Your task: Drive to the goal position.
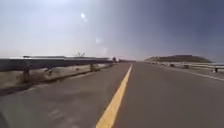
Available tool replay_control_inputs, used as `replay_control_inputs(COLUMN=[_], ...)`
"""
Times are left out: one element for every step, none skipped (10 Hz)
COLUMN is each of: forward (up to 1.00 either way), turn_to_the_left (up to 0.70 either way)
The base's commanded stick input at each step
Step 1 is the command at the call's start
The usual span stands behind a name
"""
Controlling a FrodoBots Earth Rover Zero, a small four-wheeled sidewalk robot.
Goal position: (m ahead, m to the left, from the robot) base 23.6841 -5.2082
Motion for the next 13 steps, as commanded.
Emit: replay_control_inputs(forward=[0.50, 0.50, 0.50, 0.50, 0.50, 0.50, 0.50, 0.50, 0.50, 0.50, 0.50, 0.50, 0.50], turn_to_the_left=[0.00, 0.00, 0.00, 0.00, 0.00, 0.00, 0.00, 0.00, 0.00, 0.00, 0.00, 0.00, 0.00])
